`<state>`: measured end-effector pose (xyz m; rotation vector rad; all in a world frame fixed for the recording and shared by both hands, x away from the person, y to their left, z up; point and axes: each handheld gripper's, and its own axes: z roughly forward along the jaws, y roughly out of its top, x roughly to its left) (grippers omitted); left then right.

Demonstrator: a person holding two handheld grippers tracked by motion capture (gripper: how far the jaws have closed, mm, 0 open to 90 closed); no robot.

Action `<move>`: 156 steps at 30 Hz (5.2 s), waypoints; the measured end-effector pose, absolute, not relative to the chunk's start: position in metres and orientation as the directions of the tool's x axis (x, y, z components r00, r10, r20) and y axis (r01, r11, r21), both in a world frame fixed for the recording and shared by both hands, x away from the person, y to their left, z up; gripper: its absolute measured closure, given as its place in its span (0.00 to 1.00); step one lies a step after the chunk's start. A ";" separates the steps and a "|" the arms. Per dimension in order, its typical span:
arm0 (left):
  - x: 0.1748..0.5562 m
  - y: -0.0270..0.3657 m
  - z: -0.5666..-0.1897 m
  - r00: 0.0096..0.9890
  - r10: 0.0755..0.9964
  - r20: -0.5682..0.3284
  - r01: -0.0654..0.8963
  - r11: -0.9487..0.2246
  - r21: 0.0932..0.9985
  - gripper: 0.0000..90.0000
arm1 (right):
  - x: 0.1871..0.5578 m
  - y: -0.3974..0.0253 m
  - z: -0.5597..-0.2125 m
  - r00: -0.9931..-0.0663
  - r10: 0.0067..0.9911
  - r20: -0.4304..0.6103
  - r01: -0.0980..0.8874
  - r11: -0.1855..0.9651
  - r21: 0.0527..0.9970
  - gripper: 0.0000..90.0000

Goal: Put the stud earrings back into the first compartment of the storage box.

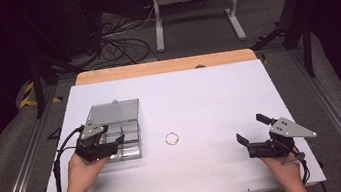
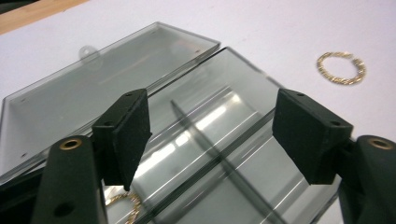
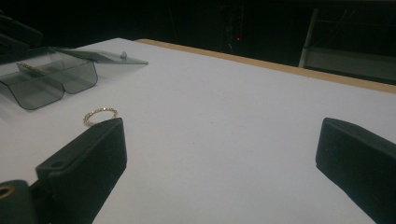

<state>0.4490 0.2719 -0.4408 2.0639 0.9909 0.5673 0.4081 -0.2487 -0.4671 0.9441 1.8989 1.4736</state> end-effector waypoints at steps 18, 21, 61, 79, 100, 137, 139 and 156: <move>0.449 0.223 -0.434 0.702 0.710 0.057 0.401 -0.460 0.792 0.17 | 0.408 -0.248 -0.467 -0.611 0.792 -0.004 0.194 0.154 0.969 0.02; 0.450 0.214 -0.434 0.717 0.694 0.067 0.393 -0.480 0.784 0.17 | 0.408 -0.248 -0.467 -0.612 0.791 -0.003 0.194 0.154 0.969 0.02; 0.464 0.121 -0.454 0.864 0.494 0.100 0.343 -0.721 0.602 0.65 | 0.407 -0.250 -0.465 -0.612 0.791 -0.002 0.187 0.147 0.971 0.03; 0.476 0.098 -0.469 0.868 0.476 0.142 0.352 -0.792 0.499 0.73 | 0.408 -0.251 -0.465 -0.615 0.789 0.001 0.185 0.143 0.972 0.03; 0.486 0.100 -0.470 0.874 0.485 0.020 0.411 -0.762 0.501 0.90 | 0.408 -0.247 -0.466 -0.625 0.781 0.000 0.190 0.152 0.970 0.03; 0.474 0.123 -0.440 0.841 0.540 0.034 0.398 -0.659 0.638 0.95 | 0.409 -0.246 -0.468 -0.623 0.782 -0.003 0.195 0.160 0.968 0.03; 0.474 0.125 -0.438 0.840 0.541 0.036 0.394 -0.655 0.645 0.95 | 0.409 -0.246 -0.468 -0.623 0.782 -0.003 0.197 0.160 0.967 0.03; 0.469 0.169 -0.424 0.776 0.630 0.037 0.415 -0.553 0.722 0.95 | 0.410 -0.245 -0.469 -0.624 0.781 -0.005 0.203 0.168 0.965 0.03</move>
